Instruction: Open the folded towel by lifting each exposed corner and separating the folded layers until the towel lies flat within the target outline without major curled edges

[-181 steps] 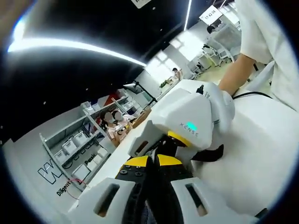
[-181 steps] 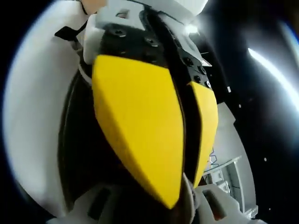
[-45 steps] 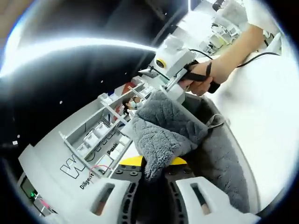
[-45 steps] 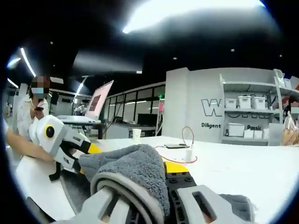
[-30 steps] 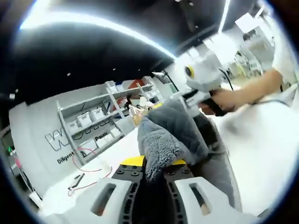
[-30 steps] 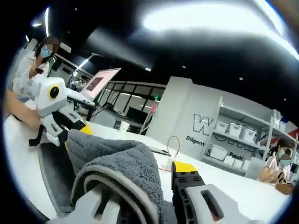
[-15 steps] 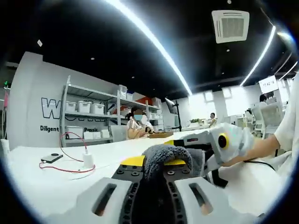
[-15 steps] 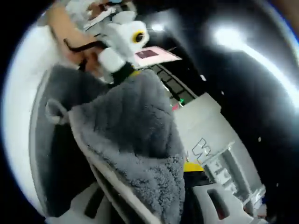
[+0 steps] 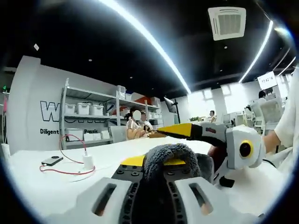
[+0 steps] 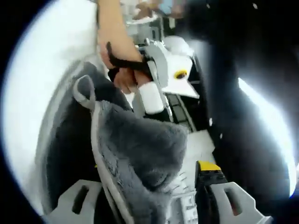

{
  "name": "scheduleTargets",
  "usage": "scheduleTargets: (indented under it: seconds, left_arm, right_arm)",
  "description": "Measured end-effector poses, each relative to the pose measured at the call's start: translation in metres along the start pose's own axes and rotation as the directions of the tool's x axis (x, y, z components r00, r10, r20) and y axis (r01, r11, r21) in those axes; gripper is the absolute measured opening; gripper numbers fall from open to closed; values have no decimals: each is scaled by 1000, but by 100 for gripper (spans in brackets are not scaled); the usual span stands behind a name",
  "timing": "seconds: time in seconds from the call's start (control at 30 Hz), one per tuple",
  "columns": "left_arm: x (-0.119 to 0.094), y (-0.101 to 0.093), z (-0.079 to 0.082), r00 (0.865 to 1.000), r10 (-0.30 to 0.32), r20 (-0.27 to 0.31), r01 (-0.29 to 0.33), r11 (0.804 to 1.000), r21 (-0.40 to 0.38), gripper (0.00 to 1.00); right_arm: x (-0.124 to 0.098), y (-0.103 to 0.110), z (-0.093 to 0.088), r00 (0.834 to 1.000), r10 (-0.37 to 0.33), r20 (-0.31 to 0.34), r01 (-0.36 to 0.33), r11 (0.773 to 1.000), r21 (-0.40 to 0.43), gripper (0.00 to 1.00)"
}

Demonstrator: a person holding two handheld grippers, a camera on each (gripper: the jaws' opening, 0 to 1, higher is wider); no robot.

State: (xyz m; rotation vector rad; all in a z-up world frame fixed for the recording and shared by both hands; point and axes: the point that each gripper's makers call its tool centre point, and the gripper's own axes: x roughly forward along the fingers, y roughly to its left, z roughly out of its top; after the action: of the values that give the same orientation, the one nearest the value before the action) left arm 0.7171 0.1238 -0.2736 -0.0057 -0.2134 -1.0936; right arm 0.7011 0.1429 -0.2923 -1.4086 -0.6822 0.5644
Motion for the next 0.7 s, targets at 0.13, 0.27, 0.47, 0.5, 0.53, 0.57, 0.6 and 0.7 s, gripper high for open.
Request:
scheduleTargets:
  seconds: [0.13,0.27,0.47,0.5,0.53,0.57,0.6,0.7]
  left_arm:
    - [1,-6,7,999,-23,29,23,1000,19,10]
    - [1,-9,6,1000,-26,17,25,999,40,10]
    - [2,0,4,1000,7,11,-9,993,122,9]
    - [2,-1,4,1000,4,13,-6,991,131,9]
    - [2,-2,4,1000,1,14,-2,992,128,9]
    - [2,-2,4,1000,1,14,-2,992,128,9]
    - [2,-2,4,1000,1,15,-2,992,128,9]
    - [2,1,4,1000,19,13,-21,985,172,8]
  right_arm:
    - [-2,-2,15,1000,-5,8,5,1000,2,48]
    - [1,3,16,1000,12,-7,-12,999,50,50]
    - [1,6,19,1000,29,2,-29,999,34,47]
    - [1,5,20,1000,29,8,-29,999,23,47]
    - [1,5,20,1000,26,8,-26,999,23,47]
    - [1,5,20,1000,25,8,-25,999,26,47]
    - [1,4,20,1000,24,7,-24,999,28,49]
    - [1,5,21,1000,22,10,-23,996,84,50]
